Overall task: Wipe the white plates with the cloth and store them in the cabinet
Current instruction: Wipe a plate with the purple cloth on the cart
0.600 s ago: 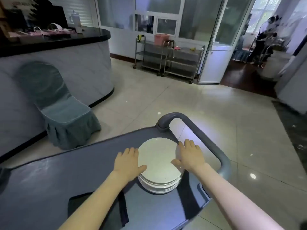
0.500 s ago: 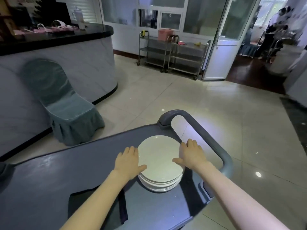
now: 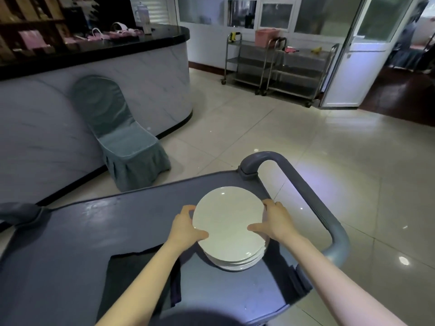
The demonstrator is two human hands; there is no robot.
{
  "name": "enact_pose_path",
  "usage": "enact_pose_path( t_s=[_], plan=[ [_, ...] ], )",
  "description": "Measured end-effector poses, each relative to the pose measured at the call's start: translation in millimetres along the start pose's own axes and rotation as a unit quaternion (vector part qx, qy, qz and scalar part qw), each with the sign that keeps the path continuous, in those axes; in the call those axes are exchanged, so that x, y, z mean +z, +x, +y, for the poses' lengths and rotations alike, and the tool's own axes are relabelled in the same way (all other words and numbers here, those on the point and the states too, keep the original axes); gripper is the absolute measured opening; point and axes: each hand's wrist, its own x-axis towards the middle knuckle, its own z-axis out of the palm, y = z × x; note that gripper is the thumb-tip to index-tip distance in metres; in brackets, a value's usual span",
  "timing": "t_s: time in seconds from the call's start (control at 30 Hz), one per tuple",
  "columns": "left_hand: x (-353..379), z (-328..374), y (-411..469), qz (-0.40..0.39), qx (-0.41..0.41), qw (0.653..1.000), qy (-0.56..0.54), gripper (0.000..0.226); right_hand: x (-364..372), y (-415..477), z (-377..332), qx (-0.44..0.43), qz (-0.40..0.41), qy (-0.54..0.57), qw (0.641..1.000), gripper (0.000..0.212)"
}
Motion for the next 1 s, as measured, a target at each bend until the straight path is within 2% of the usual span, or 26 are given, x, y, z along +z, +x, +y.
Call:
enact_pose_path(
  t_s=[0.1, 0.2, 0.23, 0.4, 0.5, 0.57, 0.63, 0.7, 0.8, 0.87, 1.0],
  plan=[
    [-13, -3, -18, 0.010, -0.011, 0.998, -0.054, 0.074, 5, -1, -7, -0.010, 0.004, 0.081, 0.997, 0.086],
    [-35, -15, -37, 0.030, -0.029, 0.993, -0.114, 0.053, 17, -11, -26, -0.032, -0.005, 0.243, 0.969, 0.040],
    [-43, -21, -44, 0.040, -0.034, 0.989, -0.141, 0.045, 23, -15, -36, -0.033, -0.014, 0.282, 0.959, 0.032],
    [-84, -48, -69, 0.082, -0.033, 0.962, -0.258, 0.021, 65, -28, -79, -0.021, -0.008, 0.395, 0.918, 0.017],
    [-106, -75, -76, 0.072, -0.023, 0.960, -0.269, 0.023, 84, -36, -95, -0.004, 0.001, 0.414, 0.910, 0.017],
    [-115, -104, -72, 0.076, -0.015, 0.976, -0.201, 0.026, 92, -41, -106, 0.005, -0.005, 0.430, 0.903, 0.017],
    [-121, -137, -62, 0.092, 0.008, 0.995, -0.034, 0.022, 100, -48, -112, 0.015, -0.009, 0.421, 0.907, 0.018],
    [-124, -164, -49, 0.087, 0.049, 0.988, 0.114, 0.023, 107, -56, -116, 0.023, -0.001, 0.403, 0.915, 0.019],
    [-122, -189, -30, 0.017, 0.102, 0.958, 0.269, 0.036, 117, -67, -121, 0.041, 0.007, 0.399, 0.916, 0.021],
    [-121, -196, -19, -0.008, 0.121, 0.937, 0.327, 0.041, 121, -72, -127, 0.052, 0.016, 0.395, 0.917, 0.021],
    [-121, -205, -2, -0.006, 0.166, 0.917, 0.362, 0.035, 129, -81, -137, 0.077, 0.025, 0.386, 0.919, 0.021]
  ],
)
